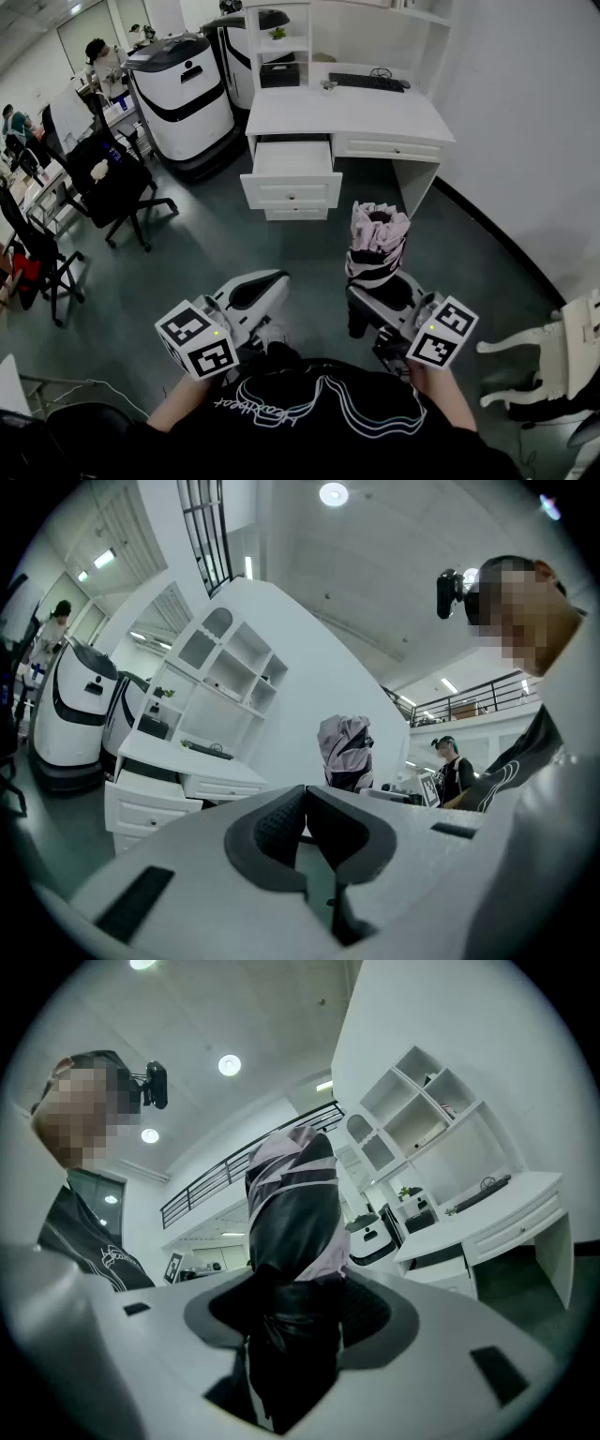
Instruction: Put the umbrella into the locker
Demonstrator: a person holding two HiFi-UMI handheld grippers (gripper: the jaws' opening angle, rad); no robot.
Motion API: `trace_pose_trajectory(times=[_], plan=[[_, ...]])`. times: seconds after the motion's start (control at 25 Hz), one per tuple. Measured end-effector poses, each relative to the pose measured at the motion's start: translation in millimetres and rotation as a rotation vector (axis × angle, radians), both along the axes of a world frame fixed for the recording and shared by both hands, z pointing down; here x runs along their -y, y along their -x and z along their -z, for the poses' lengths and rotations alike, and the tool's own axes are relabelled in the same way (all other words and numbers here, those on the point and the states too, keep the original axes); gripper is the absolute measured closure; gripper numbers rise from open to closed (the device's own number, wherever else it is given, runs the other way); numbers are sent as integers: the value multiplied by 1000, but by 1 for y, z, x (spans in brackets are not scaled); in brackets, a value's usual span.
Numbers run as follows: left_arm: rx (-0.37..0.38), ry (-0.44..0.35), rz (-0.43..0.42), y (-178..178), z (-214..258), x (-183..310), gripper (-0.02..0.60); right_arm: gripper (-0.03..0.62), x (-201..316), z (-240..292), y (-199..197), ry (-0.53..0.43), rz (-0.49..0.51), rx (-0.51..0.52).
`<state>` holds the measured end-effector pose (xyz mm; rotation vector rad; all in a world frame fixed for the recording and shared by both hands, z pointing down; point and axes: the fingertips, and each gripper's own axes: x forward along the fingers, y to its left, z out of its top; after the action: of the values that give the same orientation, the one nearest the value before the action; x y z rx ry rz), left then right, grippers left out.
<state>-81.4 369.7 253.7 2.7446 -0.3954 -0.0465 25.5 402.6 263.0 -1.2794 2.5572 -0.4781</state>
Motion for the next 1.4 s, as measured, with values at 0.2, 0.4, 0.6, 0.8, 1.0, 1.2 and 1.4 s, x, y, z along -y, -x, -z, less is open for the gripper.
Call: trace_pose_trajectory(times=[0.2, 0.4, 0.6, 0.8, 1.0, 1.2, 1.4], plan=[[13, -8, 8, 2, 1, -6, 575, 352, -3, 2, 1, 2, 9, 7], [2, -1, 43, 6, -1, 0, 575, 352, 0, -4, -1, 16, 6, 7], [-13, 15, 54, 5, -13, 4, 575, 352, 8, -13, -4, 21, 6, 10], [-23, 39, 64, 7, -24, 21, 575, 352, 21, -24, -4, 40, 12, 16], [-21, 66, 54, 4, -35, 64, 575, 352, 65, -38, -4, 73, 13, 27], [-15, 99, 46, -3, -47, 106, 575, 352, 106, -48, -10, 101, 8, 37], [-1, 146, 21, -16, -60, 169, 575, 352, 165, -59, -19, 141, -11, 44]])
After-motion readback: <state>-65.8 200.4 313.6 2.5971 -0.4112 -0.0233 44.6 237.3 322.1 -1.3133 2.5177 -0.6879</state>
